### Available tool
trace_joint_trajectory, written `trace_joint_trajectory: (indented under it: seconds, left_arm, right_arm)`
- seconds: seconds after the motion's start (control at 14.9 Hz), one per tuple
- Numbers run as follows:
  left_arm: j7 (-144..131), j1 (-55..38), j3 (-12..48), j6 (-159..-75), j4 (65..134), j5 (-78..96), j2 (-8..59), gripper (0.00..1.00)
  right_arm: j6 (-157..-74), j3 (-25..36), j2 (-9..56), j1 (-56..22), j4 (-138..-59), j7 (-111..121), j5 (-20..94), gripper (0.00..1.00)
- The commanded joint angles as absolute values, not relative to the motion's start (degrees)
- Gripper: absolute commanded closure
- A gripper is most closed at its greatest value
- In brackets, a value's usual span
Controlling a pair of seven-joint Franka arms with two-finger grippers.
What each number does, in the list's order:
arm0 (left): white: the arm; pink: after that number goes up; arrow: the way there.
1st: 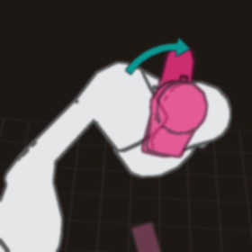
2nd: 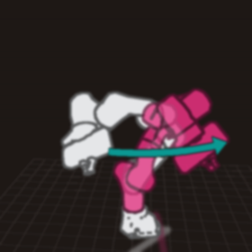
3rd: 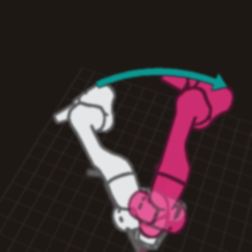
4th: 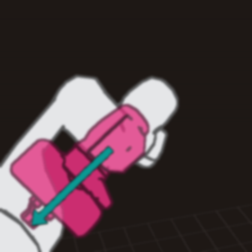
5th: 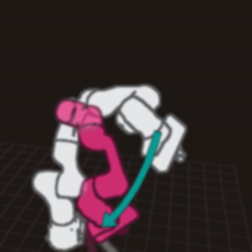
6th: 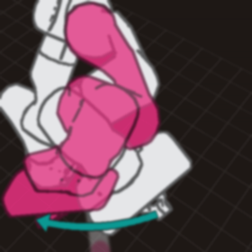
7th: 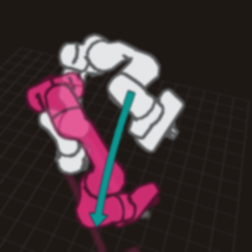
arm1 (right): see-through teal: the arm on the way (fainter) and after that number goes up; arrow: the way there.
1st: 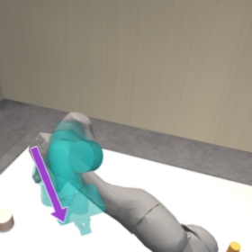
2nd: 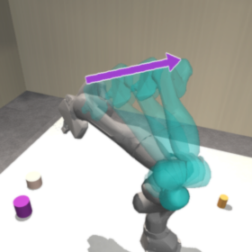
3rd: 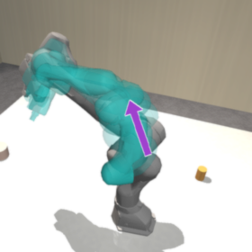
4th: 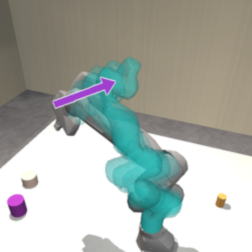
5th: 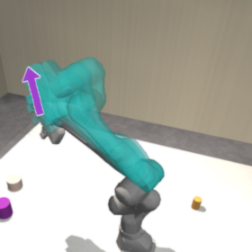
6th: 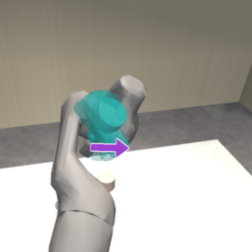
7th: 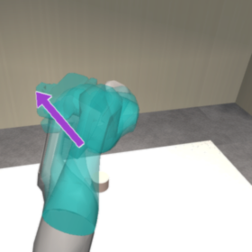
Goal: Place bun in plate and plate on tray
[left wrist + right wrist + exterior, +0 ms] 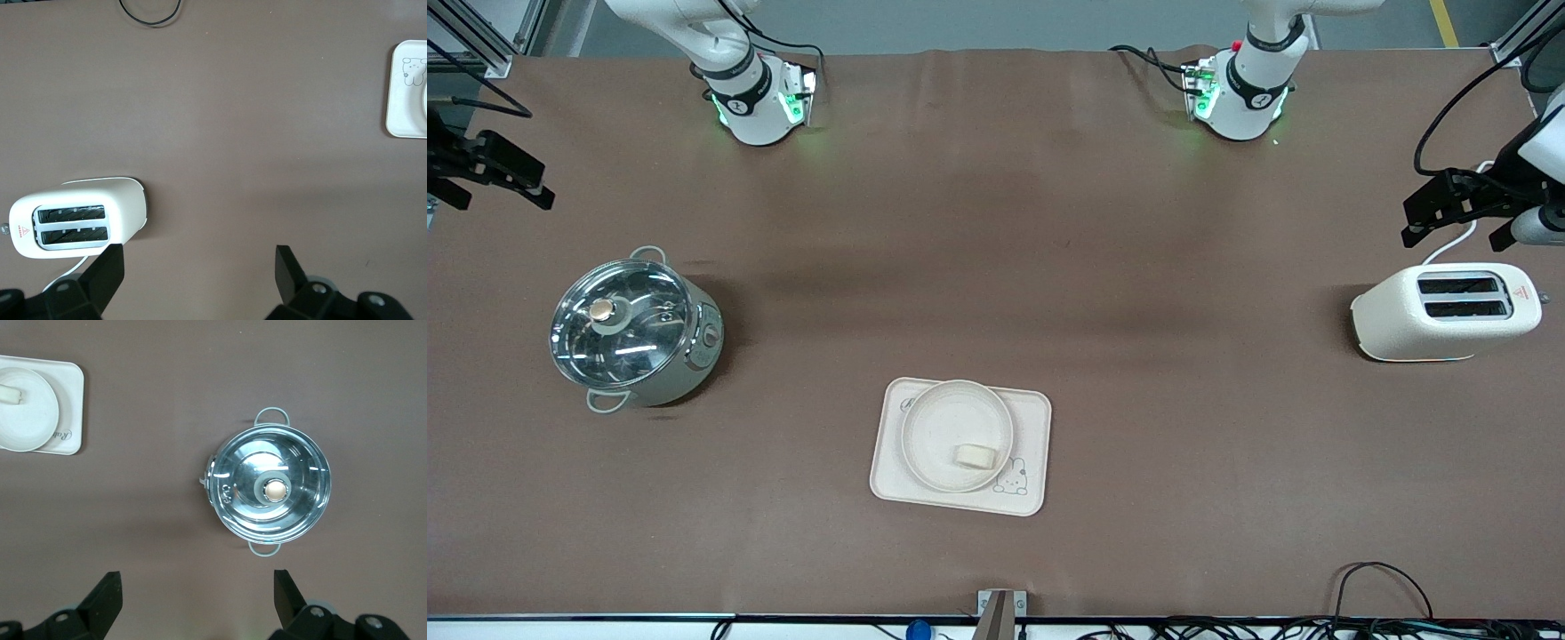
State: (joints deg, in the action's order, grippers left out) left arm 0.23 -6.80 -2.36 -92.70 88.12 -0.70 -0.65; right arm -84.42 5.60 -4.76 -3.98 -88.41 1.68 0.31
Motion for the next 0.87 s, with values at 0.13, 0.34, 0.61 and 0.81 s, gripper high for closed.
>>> trace_joint_trajectory:
  seconds: [0.13,0.34,0.61,0.81]
  left_arm:
    - [1.6,-6.2,-2.6,-91.6,87.1,-0.3,-0.4,0.00]
    - [1.8,-6.1,-2.7,-91.6,87.1,-0.3,-0.3,0.00]
    - [1.8,-6.1,-2.7,-91.6,87.1,-0.3,-0.4,0.00]
    - [0.3,-6.1,-2.7,-91.6,86.8,-0.3,-0.3,0.00]
  right_arm:
    - [-85.5,4.0,-6.8,-0.9,-90.8,8.1,-0.1,0.00]
    - [-84.8,4.0,-6.9,-0.9,-90.8,8.2,0.1,0.00]
    - [-83.9,3.9,-6.8,-0.6,-90.8,8.3,0.2,0.00]
    - [-84.5,4.0,-6.5,-0.9,-90.8,8.3,0.2,0.00]
